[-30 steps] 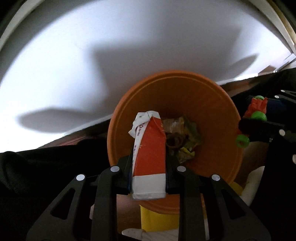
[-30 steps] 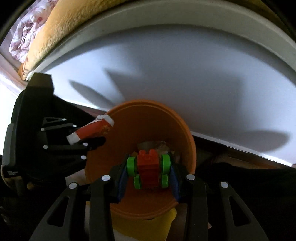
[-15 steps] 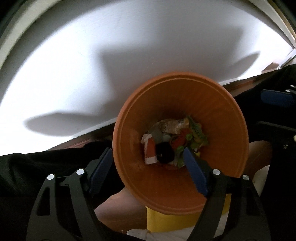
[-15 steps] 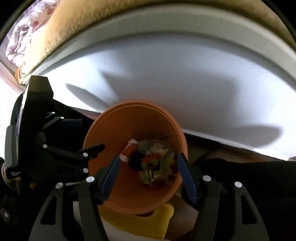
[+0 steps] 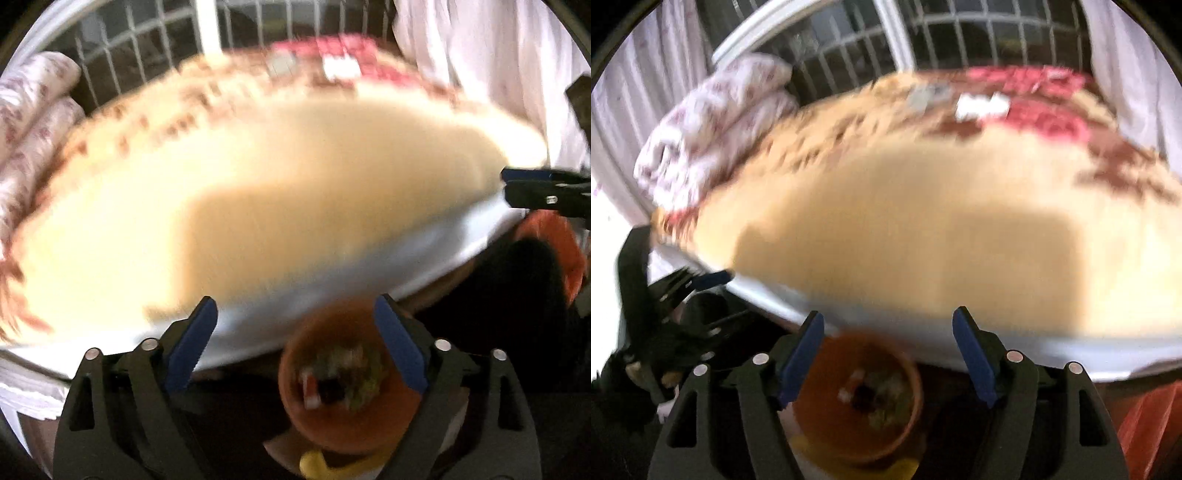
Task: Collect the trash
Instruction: 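Grasp the white cloth with the right gripper while the left grasps the grey cylinder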
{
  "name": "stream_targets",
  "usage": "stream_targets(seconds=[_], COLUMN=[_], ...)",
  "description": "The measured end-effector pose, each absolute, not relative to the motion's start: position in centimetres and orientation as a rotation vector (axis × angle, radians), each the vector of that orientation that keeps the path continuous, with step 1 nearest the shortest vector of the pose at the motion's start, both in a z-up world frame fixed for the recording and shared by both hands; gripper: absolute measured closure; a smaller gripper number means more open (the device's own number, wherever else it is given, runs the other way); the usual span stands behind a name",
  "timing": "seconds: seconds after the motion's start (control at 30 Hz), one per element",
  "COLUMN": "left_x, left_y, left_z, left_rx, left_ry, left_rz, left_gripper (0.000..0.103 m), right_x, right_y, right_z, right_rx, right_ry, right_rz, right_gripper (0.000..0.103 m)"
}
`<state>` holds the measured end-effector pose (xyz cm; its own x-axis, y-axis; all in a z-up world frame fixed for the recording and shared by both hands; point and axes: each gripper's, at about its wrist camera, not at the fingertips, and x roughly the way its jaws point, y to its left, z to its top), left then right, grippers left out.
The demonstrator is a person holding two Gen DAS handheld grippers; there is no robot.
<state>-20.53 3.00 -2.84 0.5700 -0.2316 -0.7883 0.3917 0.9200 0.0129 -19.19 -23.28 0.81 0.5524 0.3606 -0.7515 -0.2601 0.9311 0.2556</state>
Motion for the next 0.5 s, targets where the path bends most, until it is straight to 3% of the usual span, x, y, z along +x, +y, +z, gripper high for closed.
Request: stream_targets(seconds=[0.2,0.5], left_x=[-12.4,-0.7], left_y=[2.3,-0.5], left_z=[1.9,0.6], left_rx=[0.143,0.049], left_ry=[0.769,0.800], left_rz=[-0.304,-0.220], left_gripper=[0.015,0.015], right_x=[-9.0,5.8], right_y=[-25.6,-29.1], right_z=[3.1,2.0], right_rx=[0.254,0.594], right_ry=[0.879,0.915], right_rz=[0.295,0.152], right_gripper=[0.032,0.034])
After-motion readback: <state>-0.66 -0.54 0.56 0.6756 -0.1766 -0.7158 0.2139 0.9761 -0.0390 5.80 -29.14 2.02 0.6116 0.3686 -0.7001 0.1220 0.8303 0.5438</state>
